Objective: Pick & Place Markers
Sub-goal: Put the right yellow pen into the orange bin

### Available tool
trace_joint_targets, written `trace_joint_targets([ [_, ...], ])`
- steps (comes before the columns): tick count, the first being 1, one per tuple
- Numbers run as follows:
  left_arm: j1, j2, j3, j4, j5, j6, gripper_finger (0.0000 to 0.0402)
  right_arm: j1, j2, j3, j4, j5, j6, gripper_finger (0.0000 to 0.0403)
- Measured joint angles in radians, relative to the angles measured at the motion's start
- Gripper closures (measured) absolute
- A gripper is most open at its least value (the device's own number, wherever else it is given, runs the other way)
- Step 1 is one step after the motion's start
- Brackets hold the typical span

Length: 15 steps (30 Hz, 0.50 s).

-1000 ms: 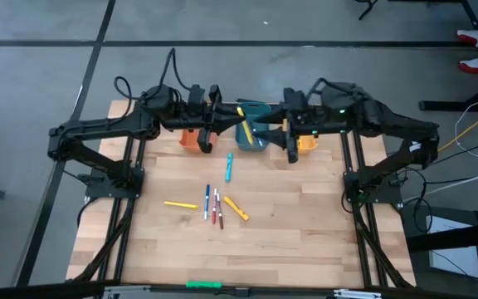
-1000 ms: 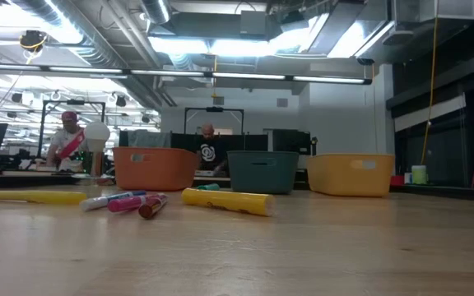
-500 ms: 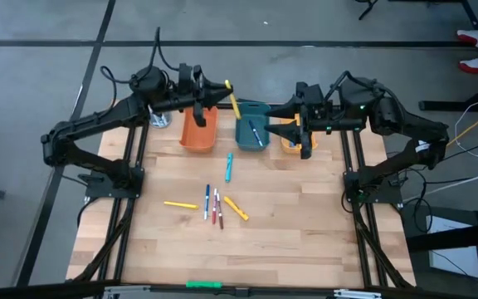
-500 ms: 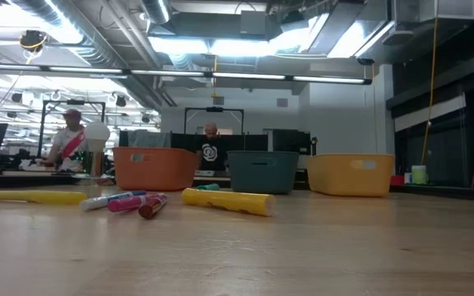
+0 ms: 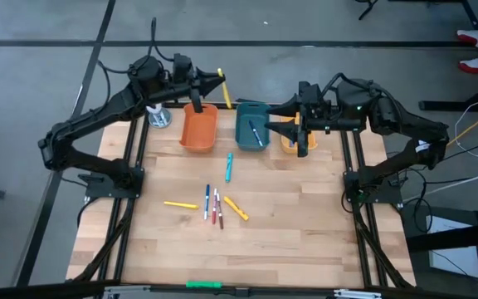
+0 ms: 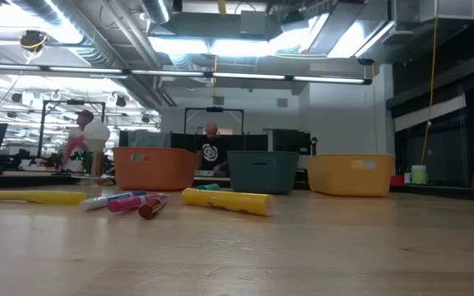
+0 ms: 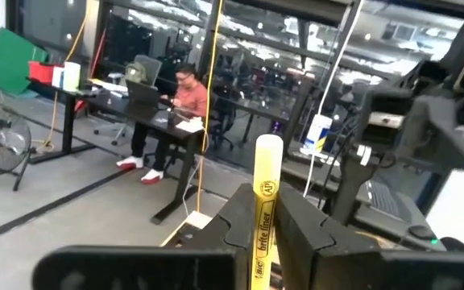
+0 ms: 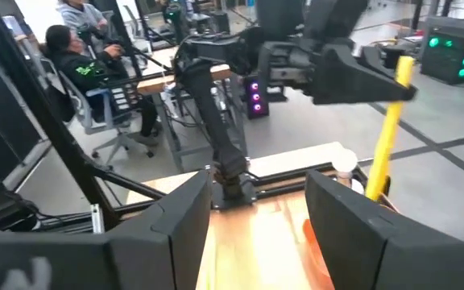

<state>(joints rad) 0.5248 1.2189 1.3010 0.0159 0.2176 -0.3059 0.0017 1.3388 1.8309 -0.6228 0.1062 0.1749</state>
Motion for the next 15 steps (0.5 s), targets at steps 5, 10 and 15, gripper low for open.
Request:
trace_joint_targets([
  [5,0.002,-0.047,0.0,-0.002,-0.01,-0.014,0.0379,0.0,0.0,0.0,0.0,0.0,0.0,0.0202],
  [10,0.002,-0.108,0.0,-0.03,-0.035,-0.02,0.0379,0.0,0.0,0.0,0.0,0.0,0.0,0.0202],
  [15,0.002,-0.161,0.031,-0.146,-0.099,-0.011,0.0379,0.0,0.0,0.0,0.0,-0.001,-0.002,0.0202],
])
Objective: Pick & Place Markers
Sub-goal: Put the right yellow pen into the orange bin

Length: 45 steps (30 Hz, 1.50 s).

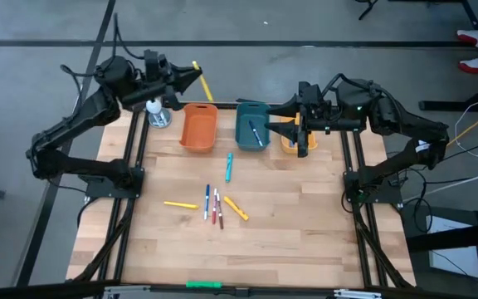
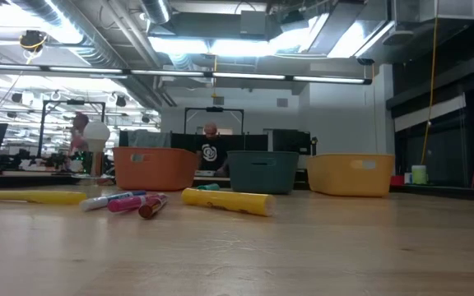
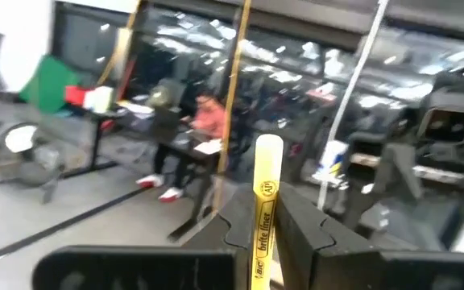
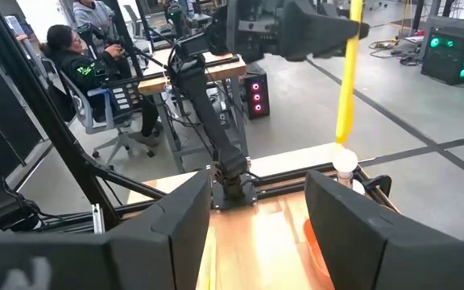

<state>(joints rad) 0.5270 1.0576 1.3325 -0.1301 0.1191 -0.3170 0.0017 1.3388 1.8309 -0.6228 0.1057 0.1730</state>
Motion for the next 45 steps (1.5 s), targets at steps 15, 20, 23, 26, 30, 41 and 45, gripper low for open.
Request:
trace_joint_targets([
  [15,0.0,0.021,0.132,-0.476,-0.281,-0.025,0.0379,0.0,0.0,0.0,0.0,0.0,-0.002,0.0202],
  [20,0.0,0.063,0.132,-0.536,-0.314,-0.064,0.0379,0.0,0.0,0.0,0.0,0.0,-0.001,0.0202],
  [23,0.0,0.093,0.132,-0.566,-0.337,-0.081,0.0379,0.0,0.0,0.0,0.0,0.0,-0.001,0.0202],
  [26,0.0,0.127,0.132,-0.61,-0.367,-0.085,0.0379,0.0,0.0,0.0,0.0,0.0,-0.001,0.0202],
  [30,0.01,0.168,0.132,-0.681,-0.394,-0.093,0.0379,0.0,0.0,0.0,0.0,-0.001,0.0,0.0202],
  [41,0.069,0.256,0.132,-0.745,-0.389,-0.12,0.0379,0.0,0.0,0.0,-0.003,-0.001,0.003,0.0202],
  [45,0.089,0.282,0.132,-0.775,-0.379,-0.134,0.0379,0.0,0.0,0.0,-0.004,-0.001,0.006,0.0202],
])
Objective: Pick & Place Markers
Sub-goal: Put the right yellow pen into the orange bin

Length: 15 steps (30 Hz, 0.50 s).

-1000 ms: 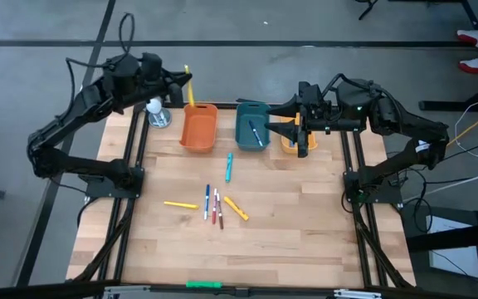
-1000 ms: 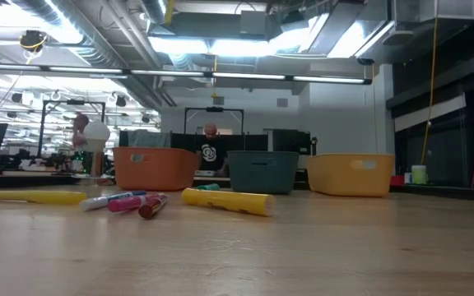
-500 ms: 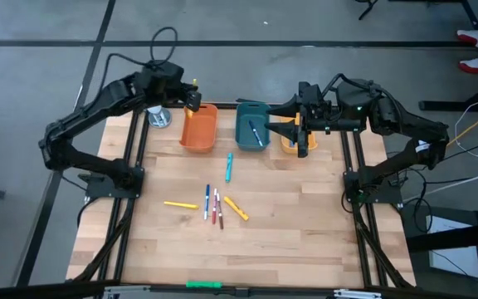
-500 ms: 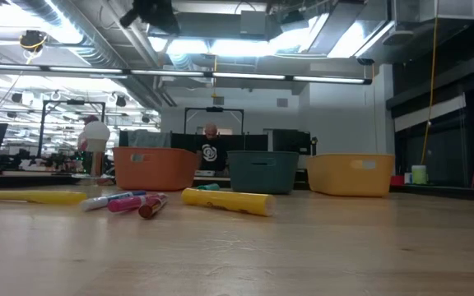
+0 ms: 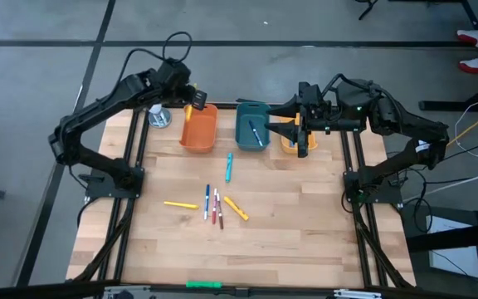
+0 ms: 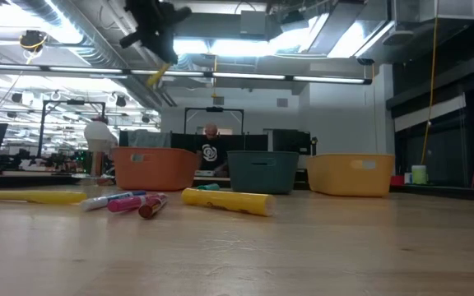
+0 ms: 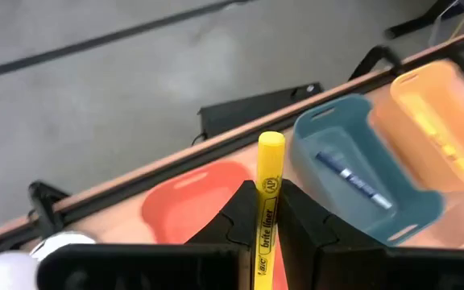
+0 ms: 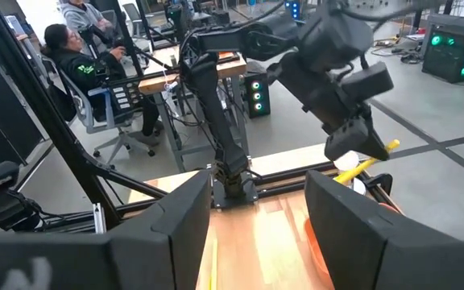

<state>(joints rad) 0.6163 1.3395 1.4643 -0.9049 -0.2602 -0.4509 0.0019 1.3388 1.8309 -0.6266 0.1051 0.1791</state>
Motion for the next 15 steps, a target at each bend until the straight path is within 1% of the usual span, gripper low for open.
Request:
trace_joint_targets([
  [5,0.024,0.037,0.0,-0.064,0.001,-0.01,0.0379,0.0,0.0,0.0,0.0,0.0,0.0,0.0202],
  [9,0.035,0.073,0.0,-0.084,0.004,-0.01,0.0379,0.0,0.0,0.0,0.0,0.0,-0.003,0.0202],
  [13,0.051,0.118,0.0,-0.086,0.054,-0.019,0.0379,0.0,0.0,0.0,0.0,0.0,-0.003,0.0202],
  [15,0.056,0.144,0.0,-0.088,0.062,-0.023,0.0379,0.0,0.0,0.0,0.0,0.0,-0.003,0.0202],
])
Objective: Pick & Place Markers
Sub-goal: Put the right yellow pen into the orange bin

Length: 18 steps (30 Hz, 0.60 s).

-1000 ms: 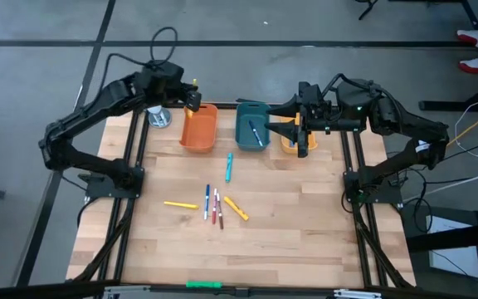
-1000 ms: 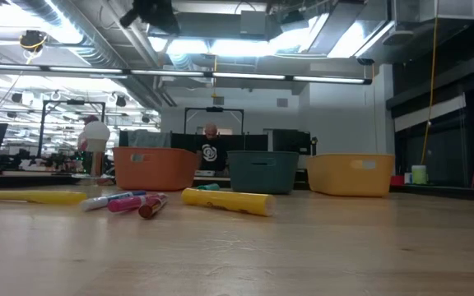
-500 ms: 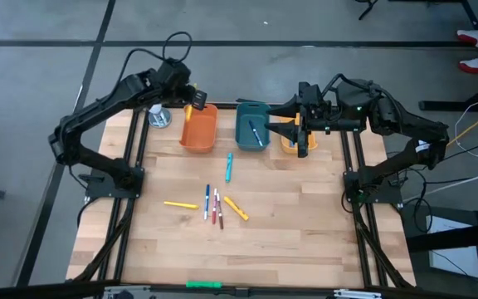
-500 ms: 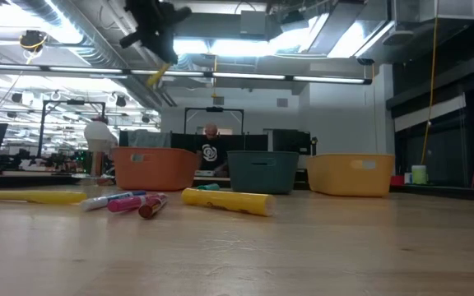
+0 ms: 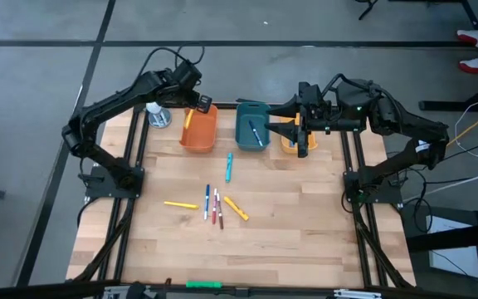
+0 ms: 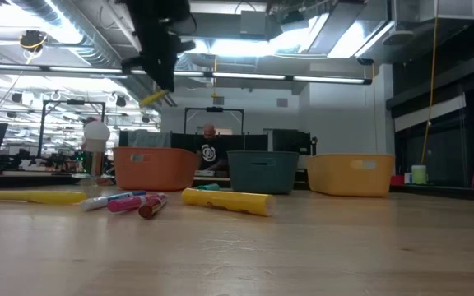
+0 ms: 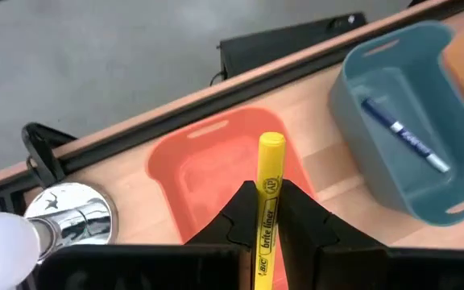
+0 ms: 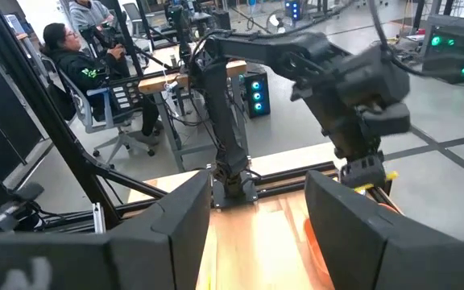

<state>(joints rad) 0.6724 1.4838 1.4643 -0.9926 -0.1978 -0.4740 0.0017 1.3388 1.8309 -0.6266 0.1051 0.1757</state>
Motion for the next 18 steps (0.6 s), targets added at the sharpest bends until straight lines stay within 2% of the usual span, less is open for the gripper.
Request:
trace_joint_targets([
  [18,0.006,0.209,0.0,-0.042,0.033,-0.003,0.0379,0.0,0.0,0.0,-0.045,0.0,0.0,0.0202],
])
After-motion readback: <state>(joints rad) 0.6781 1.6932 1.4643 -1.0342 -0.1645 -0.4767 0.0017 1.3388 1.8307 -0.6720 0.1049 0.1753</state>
